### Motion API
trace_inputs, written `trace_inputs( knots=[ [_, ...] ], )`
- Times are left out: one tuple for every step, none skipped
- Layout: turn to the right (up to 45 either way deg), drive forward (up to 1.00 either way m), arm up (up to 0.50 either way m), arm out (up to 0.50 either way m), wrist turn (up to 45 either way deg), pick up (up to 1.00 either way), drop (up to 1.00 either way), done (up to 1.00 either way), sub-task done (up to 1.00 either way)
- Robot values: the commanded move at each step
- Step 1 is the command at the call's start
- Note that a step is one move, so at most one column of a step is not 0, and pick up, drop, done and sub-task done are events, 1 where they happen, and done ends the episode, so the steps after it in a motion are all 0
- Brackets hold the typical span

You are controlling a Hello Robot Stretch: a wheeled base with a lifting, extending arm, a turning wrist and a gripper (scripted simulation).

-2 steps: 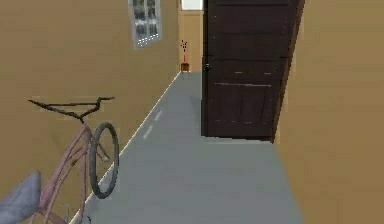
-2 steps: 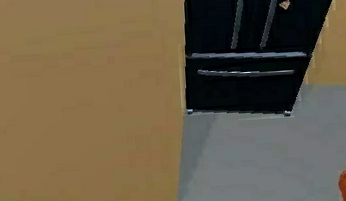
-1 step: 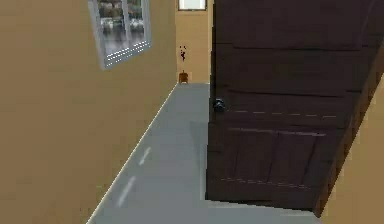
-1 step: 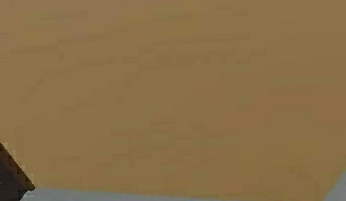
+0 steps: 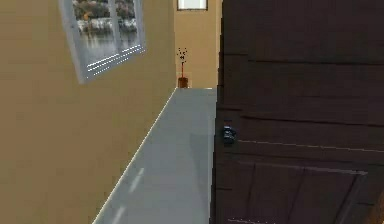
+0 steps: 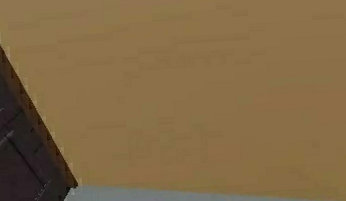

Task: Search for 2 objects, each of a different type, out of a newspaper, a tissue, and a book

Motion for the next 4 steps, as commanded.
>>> trace_inputs(
  knots=[
    [-21.0, 0.0, 0.0, 0.0, 0.0, 0.0, 0.0, 0.0, 0.0],
    [0.0, 0.85, 0.0, 0.0, 0.0, 0.0, 0.0, 0.0, 0.0],
    [-18.0, 0.0, 0.0, 0.0, 0.0, 0.0, 0.0, 0.0, 0.0],
    [-3.0, 0.0, 0.0, 0.0, 0.0, 0.0, 0.0, 0.0, 0.0]
  ],
)
